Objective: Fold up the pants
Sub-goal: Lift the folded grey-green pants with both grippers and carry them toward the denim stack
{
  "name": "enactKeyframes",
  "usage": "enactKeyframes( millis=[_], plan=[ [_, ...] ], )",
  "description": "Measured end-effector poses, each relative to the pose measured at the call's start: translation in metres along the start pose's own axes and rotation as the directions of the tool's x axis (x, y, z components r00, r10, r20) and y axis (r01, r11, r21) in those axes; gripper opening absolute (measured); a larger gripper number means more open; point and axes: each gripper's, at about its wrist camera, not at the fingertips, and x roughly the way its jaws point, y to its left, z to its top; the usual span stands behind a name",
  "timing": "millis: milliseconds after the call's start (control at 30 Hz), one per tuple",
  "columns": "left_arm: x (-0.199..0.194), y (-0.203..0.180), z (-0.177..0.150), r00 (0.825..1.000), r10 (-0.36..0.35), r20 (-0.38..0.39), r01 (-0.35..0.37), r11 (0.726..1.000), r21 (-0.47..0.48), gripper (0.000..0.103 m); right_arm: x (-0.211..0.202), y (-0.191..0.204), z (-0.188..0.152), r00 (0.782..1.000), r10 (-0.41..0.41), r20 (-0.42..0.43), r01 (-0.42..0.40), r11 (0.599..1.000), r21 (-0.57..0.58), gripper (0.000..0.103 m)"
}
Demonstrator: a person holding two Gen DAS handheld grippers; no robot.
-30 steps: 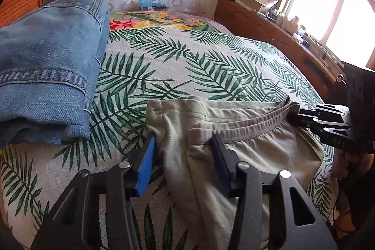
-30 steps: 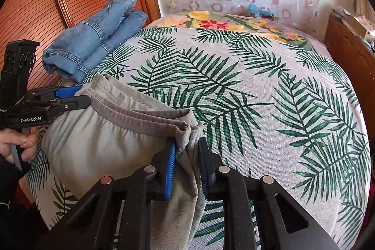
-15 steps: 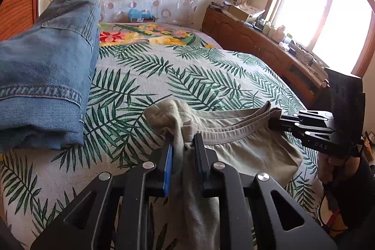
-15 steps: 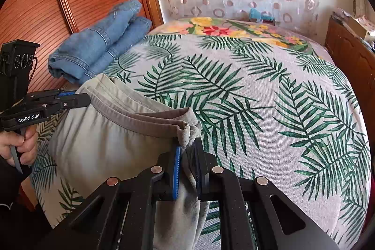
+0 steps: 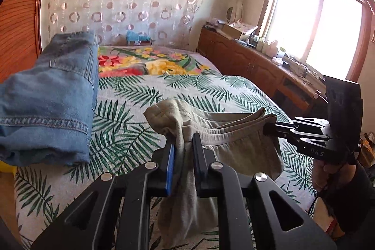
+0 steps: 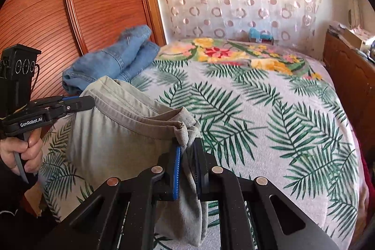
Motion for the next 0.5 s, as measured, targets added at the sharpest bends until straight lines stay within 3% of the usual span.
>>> enactKeyframes(
  millis=[500],
  plan=[
    [-0.025, 0.004, 0.042, 0.991, 0.028, 0.131, -0.033, 0.999, 0.035, 0.015, -0.032, 0.008, 0.041, 0.992, -0.020, 0.122, 0.028, 0.997, -0.068, 0.010]
  ],
)
